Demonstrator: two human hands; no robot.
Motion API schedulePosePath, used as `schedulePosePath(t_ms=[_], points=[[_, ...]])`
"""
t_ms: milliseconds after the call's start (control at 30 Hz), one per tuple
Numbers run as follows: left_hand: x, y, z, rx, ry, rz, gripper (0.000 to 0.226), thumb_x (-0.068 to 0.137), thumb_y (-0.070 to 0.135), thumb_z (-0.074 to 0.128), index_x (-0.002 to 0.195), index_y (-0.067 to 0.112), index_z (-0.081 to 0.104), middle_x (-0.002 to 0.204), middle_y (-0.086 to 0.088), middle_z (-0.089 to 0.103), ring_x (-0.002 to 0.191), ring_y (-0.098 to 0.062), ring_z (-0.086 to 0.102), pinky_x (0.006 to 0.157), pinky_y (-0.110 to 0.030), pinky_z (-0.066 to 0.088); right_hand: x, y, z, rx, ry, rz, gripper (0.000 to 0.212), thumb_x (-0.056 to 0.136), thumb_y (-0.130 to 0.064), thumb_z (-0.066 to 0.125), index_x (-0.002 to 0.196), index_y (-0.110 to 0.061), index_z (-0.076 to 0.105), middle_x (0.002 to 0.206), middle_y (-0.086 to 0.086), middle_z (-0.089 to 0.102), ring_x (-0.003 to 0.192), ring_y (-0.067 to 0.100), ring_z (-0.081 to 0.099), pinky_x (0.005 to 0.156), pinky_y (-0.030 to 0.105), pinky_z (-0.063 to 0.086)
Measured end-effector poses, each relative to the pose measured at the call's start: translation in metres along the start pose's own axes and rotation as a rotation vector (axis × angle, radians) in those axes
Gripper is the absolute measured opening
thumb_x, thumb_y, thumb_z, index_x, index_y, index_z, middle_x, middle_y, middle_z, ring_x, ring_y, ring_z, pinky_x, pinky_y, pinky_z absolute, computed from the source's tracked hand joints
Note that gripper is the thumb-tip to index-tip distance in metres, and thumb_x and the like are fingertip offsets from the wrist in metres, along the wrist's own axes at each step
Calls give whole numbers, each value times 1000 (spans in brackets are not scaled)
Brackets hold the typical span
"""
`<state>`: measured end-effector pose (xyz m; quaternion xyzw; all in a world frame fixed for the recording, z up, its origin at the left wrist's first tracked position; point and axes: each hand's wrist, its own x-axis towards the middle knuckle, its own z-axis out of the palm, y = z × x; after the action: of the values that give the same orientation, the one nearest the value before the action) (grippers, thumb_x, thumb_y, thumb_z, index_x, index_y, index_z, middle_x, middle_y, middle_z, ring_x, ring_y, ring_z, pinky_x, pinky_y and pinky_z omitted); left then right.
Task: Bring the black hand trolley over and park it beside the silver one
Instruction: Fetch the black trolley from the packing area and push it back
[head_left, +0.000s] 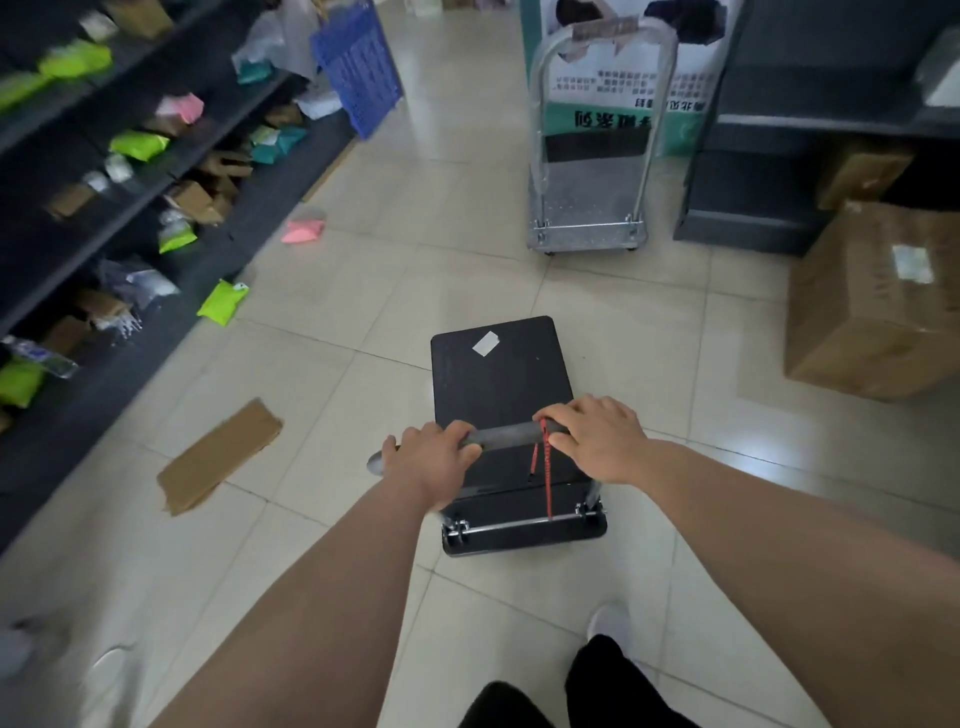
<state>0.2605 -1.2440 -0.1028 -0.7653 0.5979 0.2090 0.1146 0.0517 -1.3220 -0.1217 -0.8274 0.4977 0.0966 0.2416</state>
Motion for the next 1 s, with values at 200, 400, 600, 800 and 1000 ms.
schedulePosePath(t_ms=[200,400,600,800,1000], points=[[69,7,-30,-56,-5,-31,34,97,48,26,124,37,43,115,-3,53,111,-29,45,101,-52,27,74,19,-41,-28,-38,-33,33,96,-45,32,129,-47,37,131,2,45,121,31,40,108,48,28],[145,-14,-68,-69,1,-27,34,97,49,26,124,36,43,116,-4,52,110,-29,45,98,-52,28,156,17,-74,-20,-20,-70,33,96,-44,33,128,-47,39,131,1,46,120,30,42,109,44,26],[243,-40,-117,-64,17,-2,34,97,49,26,122,36,43,117,-4,54,111,-28,46,96,-51,29,255,8,-116,-3,14,-36,33,94,-43,37,127,-46,41,129,0,48,119,28,42,109,41,27],[330,-62,-161,-53,20,-4,33,97,48,26,123,35,43,118,-4,53,113,-28,45,100,-51,28,344,1,-153,17,45,-32,32,94,-42,38,126,-45,44,126,0,50,115,27,44,105,40,29],[414,-78,-207,-70,-2,-23,32,97,47,26,123,38,42,118,-3,52,113,-27,44,100,-49,26,434,4,-192,15,40,-64,32,95,-44,37,126,-46,43,126,-1,49,115,27,44,105,43,32]])
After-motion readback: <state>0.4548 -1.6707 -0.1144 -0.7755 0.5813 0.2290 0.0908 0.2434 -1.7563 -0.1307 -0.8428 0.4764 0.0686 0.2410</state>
